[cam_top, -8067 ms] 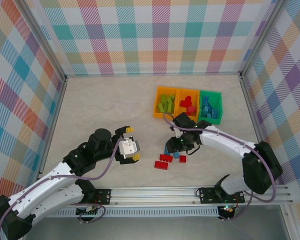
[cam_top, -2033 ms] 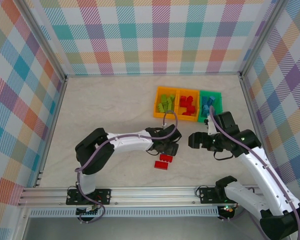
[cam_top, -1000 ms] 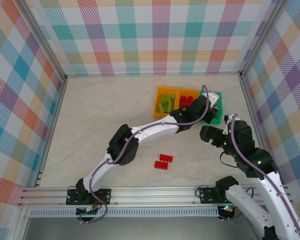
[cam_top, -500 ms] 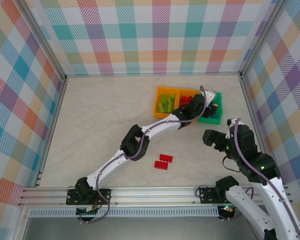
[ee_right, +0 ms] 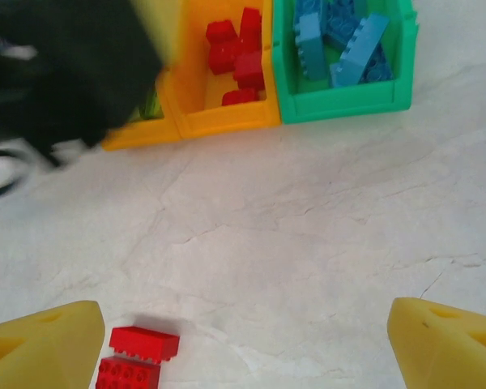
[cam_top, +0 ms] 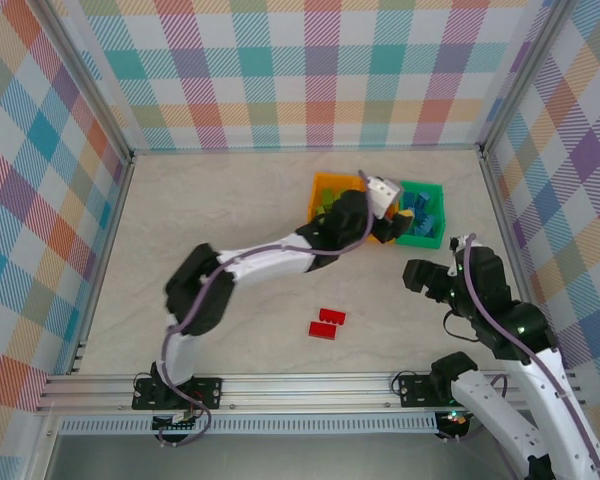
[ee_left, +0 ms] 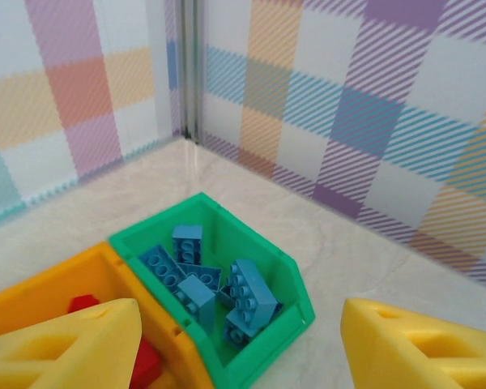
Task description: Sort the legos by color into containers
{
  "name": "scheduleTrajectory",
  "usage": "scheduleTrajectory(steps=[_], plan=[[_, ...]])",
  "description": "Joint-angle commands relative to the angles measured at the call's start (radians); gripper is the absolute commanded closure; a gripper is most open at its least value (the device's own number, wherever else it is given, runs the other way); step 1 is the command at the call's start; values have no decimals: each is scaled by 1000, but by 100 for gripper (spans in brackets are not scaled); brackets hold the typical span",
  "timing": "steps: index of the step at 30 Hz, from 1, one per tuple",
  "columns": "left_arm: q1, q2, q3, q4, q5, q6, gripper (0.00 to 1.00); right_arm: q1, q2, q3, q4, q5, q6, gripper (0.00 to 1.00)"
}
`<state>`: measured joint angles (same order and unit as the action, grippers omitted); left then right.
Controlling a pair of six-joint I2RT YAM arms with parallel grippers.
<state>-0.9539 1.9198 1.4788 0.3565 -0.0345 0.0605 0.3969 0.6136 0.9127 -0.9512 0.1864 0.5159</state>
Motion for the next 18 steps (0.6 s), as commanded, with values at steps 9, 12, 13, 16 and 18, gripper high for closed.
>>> scheduleTrajectory(steps=[9, 12, 13, 16, 18], plan=[[-15, -816, -381, -593, 62, 492, 21, 162, 373, -41, 121, -228, 130, 11], [-19, -954, -424, -832, 64, 587, 13, 260, 479, -69, 231, -232, 199, 11], [-20, -988, -440, -884, 56, 607, 11, 282, 512, -77, 260, -238, 221, 11], [-25, -1097, -502, -1010, 54, 657, 5, 362, 622, -99, 339, -230, 302, 10], [-26, -1168, -551, -1060, 64, 684, 2, 419, 692, -99, 372, -206, 350, 7]])
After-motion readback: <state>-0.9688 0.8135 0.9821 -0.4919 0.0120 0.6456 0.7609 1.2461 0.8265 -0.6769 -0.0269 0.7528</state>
